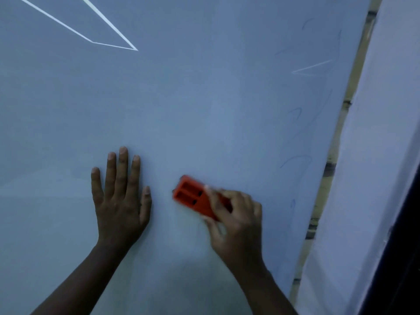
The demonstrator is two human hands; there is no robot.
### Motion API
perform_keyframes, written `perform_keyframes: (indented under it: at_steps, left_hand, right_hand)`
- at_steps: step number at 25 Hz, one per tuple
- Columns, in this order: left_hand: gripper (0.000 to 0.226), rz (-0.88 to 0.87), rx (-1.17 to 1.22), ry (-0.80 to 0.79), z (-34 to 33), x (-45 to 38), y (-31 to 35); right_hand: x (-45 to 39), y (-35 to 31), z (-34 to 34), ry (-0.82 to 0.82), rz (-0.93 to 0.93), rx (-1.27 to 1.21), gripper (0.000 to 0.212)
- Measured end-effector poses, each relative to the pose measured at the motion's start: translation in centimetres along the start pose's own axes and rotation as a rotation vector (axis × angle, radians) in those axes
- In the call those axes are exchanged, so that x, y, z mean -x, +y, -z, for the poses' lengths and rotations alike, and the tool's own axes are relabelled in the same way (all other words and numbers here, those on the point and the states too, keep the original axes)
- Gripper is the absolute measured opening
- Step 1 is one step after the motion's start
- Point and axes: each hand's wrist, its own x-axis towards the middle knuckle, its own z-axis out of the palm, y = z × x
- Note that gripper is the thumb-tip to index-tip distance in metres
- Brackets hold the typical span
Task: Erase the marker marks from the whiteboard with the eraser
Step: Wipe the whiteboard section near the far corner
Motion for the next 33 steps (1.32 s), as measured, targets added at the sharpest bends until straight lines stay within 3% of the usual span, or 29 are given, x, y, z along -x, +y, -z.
perform_keyframes:
  at_steps: [4, 9, 16, 22, 28, 33]
  left_hand:
    - [0.063, 0.004, -0.010, -0.004, -0.1, 1.8, 0.1]
    - [0.063, 0.014, -0.001, -0.006, -0.1, 3.0, 0.3]
    - [0.064, 0.048, 0.018, -0.002, -0.6, 5.0, 0.9]
    - [0.064, 0.053, 0.023, -0.012, -0.8, 6.3, 0.9]
    - [0.061, 0.104, 0.040, 0.005, -1.1, 7.9, 1.9]
    - [0.063, 0.113, 0.036, -0.008, -1.3, 9.2, 2.1]
  right_hand:
    - [1.1, 5.0, 1.5, 0.220, -0.317, -0.063, 0.067]
    - [2.8, 3.7, 0.3, 0.283, -0.416, -0.154, 0.064]
    - [12.6, -3.2, -4.5, -0.150, -0.106, -0.055, 0.061]
    - [12.2, -1.8, -2.8, -0.217, -0.025, 0.031, 0.063]
    - [12.4, 4.3, -0.4, 0.081, -0.555, -0.003, 0.066]
    - [13.7, 2.2, -2.0, 0.168, -0.631, -0.134, 0.066]
